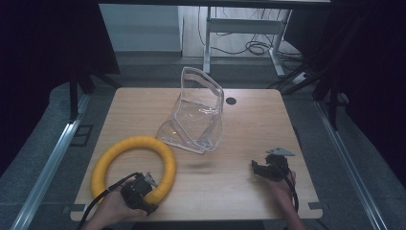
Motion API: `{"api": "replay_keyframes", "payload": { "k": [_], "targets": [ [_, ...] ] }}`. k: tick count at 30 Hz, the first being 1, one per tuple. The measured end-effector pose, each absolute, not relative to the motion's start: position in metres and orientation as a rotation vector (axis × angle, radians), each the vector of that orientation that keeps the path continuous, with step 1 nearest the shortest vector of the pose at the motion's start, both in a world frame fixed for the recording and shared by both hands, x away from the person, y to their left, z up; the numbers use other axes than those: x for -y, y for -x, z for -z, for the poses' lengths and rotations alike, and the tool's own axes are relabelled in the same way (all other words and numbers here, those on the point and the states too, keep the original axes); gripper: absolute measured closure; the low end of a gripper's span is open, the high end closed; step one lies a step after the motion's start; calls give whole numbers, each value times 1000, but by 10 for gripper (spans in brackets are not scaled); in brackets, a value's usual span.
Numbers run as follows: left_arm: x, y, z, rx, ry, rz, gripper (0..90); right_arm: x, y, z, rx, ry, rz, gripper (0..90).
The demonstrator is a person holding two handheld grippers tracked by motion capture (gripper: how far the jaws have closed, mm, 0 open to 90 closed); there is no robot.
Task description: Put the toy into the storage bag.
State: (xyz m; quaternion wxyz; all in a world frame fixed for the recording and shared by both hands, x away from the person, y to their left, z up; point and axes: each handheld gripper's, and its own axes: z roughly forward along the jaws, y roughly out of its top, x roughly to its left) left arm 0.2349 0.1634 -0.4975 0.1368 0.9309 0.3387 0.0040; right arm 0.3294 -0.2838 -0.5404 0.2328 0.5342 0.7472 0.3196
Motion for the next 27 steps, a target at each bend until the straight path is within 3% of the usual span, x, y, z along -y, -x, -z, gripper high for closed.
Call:
{"api": "replay_keyframes", "payload": {
  "k": [6, 8, 12, 27],
  "targets": [
    [-159, -237, 503, -1013, -2741, -27, 426, 284, -329, 540, -2052, -1468, -878, 183],
    [-158, -236, 502, -1006, -2742, -18, 484, 284, -329, 540, -2052, -1468, -878, 183],
    [-157, -235, 502, -1004, -2744, -31, 492, 284, -329, 540, -2052, -1468, -878, 183],
    [-185, -244, 461, -988, -2475, 47, 500, 284, -329, 540, -2046, -1473, -876, 191]
  ]
}}
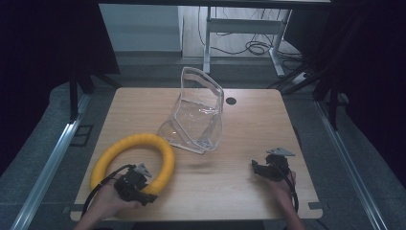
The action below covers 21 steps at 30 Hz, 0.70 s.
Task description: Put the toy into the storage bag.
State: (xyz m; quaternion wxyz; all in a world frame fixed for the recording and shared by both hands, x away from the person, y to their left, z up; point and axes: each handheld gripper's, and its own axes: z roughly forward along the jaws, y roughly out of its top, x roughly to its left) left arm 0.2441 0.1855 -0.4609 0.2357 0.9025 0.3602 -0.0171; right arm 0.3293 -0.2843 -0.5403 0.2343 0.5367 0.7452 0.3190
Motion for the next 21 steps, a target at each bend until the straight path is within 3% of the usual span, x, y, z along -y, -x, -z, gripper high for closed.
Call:
{"api": "replay_keyframes", "payload": {
  "k": [21],
  "targets": [
    [-241, -266, 412, -971, -2120, 163, 506, 285, -330, 540, -2034, -1482, -869, 195]
  ]
}}
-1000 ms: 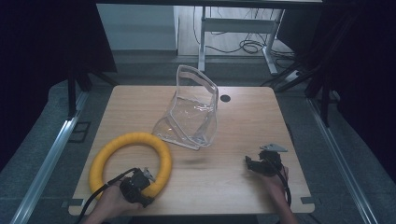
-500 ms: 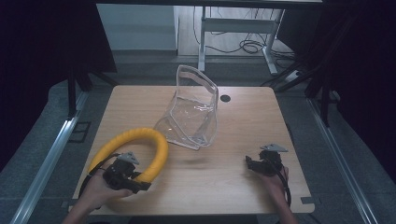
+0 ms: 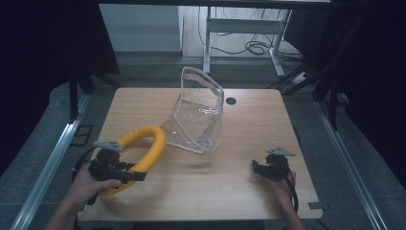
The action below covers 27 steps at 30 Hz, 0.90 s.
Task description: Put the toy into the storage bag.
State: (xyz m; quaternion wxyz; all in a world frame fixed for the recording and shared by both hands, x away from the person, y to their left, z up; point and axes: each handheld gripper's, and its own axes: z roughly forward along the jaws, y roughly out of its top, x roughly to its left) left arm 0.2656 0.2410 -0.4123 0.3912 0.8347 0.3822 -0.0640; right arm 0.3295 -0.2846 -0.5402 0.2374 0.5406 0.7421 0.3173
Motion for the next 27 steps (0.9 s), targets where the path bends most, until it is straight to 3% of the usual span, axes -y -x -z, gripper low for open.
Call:
{"api": "replay_keyframes", "payload": {
  "k": [21, 27],
  "targets": [
    [-285, -279, 397, -989, -1859, 183, 507, 285, -330, 540, -2026, -1489, -867, 199],
    [-303, -288, 392, -1002, -1718, 195, 508, 285, -330, 540, -2026, -1490, -867, 199]
  ]
}}
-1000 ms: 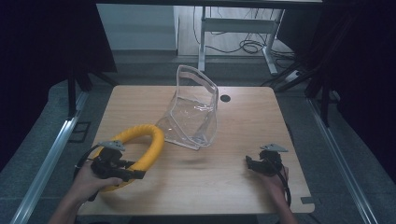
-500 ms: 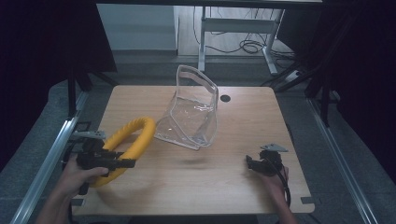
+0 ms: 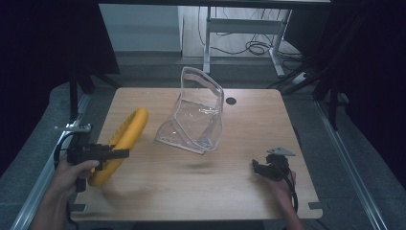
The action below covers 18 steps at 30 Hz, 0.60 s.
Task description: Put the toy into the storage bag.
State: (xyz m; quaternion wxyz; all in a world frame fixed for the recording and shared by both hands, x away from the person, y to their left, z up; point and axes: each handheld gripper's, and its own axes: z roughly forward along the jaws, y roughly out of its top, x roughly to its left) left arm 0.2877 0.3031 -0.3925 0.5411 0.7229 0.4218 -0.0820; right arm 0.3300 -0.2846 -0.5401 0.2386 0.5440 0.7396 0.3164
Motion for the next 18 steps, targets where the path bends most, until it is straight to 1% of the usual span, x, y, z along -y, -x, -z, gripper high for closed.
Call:
{"api": "replay_keyframes", "payload": {
  "k": [3, 4, 5, 6, 8, 14, 18],
  "targets": [
    [-310, -290, 389, -1010, -1671, 171, 508, 285, -330, 540, -2026, -1490, -866, 199],
    [-315, -292, 387, -1014, -1631, 153, 509, 285, -330, 540, -2026, -1490, -867, 199],
    [-315, -292, 387, -1014, -1631, 153, 508, 285, -330, 540, -2026, -1490, -867, 199],
    [-319, -293, 385, -1018, -1572, 141, 508, 285, -330, 540, -2026, -1490, -867, 199],
    [-321, -293, 383, -1018, -1527, 116, 506, 285, -330, 540, -2026, -1490, -867, 199],
    [-312, -293, 376, -1009, -1444, 59, 506, 285, -330, 540, -2025, -1490, -866, 199],
    [-305, -294, 372, -1001, -1423, 41, 506, 285, -330, 540, -2026, -1490, -867, 199]
  ]
}}
